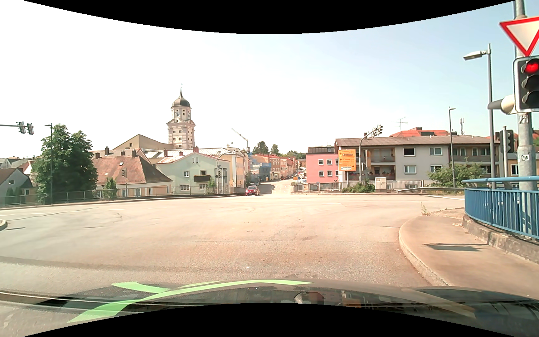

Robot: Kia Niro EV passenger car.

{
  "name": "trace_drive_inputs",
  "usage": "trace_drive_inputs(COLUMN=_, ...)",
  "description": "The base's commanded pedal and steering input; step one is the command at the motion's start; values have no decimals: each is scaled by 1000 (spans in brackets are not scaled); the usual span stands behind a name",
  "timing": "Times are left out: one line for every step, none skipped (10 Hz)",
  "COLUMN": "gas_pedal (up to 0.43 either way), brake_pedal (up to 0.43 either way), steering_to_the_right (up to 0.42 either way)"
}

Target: Follow the waypoints while adhering to traffic rules and regulations

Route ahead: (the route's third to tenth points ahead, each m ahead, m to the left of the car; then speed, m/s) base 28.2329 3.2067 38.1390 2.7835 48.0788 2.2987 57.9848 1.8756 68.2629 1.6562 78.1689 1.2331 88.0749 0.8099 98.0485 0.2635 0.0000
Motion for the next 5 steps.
trace_drive_inputs(gas_pedal=0, brake_pedal=280, steering_to_the_right=-8)
trace_drive_inputs(gas_pedal=0, brake_pedal=280, steering_to_the_right=-8)
trace_drive_inputs(gas_pedal=0, brake_pedal=280, steering_to_the_right=-8)
trace_drive_inputs(gas_pedal=0, brake_pedal=280, steering_to_the_right=-8)
trace_drive_inputs(gas_pedal=0, brake_pedal=280, steering_to_the_right=-8)
